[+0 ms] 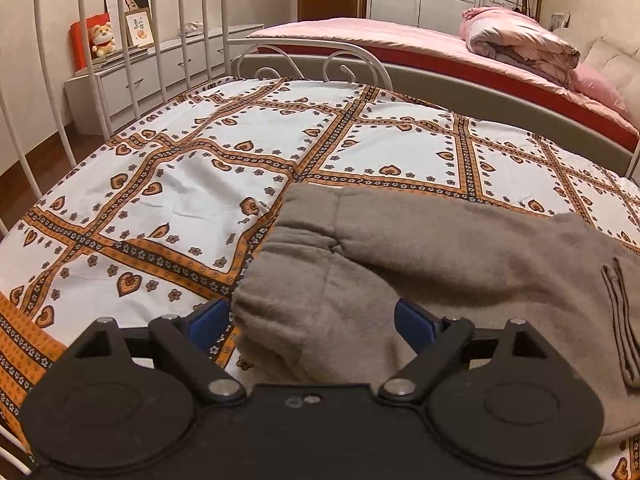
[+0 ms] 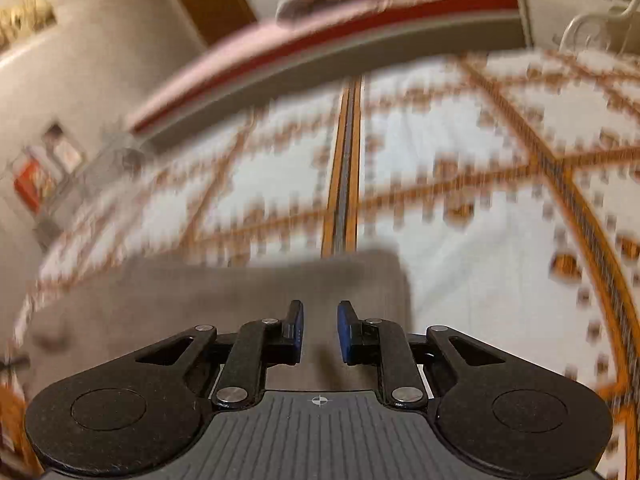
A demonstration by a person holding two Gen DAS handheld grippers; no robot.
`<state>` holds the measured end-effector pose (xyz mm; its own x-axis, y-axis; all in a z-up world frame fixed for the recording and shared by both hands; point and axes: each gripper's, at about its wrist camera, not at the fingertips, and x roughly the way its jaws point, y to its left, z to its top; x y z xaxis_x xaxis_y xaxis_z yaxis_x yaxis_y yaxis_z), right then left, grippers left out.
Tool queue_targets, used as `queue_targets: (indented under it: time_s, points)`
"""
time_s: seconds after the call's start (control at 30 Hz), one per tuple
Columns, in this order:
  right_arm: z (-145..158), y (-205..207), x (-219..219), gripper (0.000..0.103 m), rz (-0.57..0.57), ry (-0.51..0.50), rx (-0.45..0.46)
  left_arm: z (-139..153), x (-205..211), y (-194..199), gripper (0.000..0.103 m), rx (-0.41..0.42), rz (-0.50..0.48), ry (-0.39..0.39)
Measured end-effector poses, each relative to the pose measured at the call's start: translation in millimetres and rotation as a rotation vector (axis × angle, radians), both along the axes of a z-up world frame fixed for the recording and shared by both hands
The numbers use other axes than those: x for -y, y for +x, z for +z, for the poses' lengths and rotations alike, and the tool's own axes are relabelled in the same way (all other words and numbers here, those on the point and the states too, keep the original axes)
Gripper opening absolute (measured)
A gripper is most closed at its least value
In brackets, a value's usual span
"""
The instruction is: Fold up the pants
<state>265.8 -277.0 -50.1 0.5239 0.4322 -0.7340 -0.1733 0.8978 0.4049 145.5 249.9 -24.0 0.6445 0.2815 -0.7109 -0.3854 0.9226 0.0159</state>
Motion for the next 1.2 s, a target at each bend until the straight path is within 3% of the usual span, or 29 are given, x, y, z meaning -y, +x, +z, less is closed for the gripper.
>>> queue_targets:
  time_s: [0.03, 0.2, 0.3, 0.37, 0.4, 0.47, 0.53, 0.63, 0.87, 1.1, 1.2]
  points:
    - [-9, 2, -6, 0.019, 0.027, -0.026, -0.03, -1, 0, 1, 0.083, -0.006, 0.003, 0.002]
    - [16, -27, -7, 0.019, 0.031, 0.016, 0.09, 1, 0, -3, 0.083, 0.004, 0.012, -0.01]
    - [-9, -36, -24, 0.021, 0.142, -0.086, -0.019, 2, -13, -11, 0.083, 0.01, 0.074, -0.027]
    - [4, -46, -24, 0.022, 0.138, -0.096, 0.04, 2, -33, -25, 0.078, 0.041, 0.137, -0.157]
    - [10, -47, -22, 0.022, 0.133, -0.075, 0.042, -1, -43, -32, 0.068, 0.055, 0.158, -0.253]
    - [18, -54, -18, 0.04, 0.133, -0.024, 0.064, -7, -57, -42, 0.051, 0.091, 0.171, -0.424]
    - [22, -62, -17, 0.051, 0.141, -0.048, 0.083, -13, -67, -52, 0.05, 0.13, 0.183, -0.552]
    - [20, -70, -16, 0.052, 0.142, -0.068, 0.09, -24, -73, -57, 0.048, 0.146, 0.19, -0.67]
    - [18, -68, -8, 0.052, 0.112, -0.044, 0.082, -47, -75, -47, 0.048, 0.139, 0.162, -0.715]
    - [12, -67, 2, 0.052, 0.086, -0.037, 0.066, -56, -79, -28, 0.051, 0.21, 0.103, -0.679]
    - [10, -67, 4, 0.052, 0.089, -0.037, 0.064, -59, -82, -22, 0.051, 0.279, 0.066, -0.72]
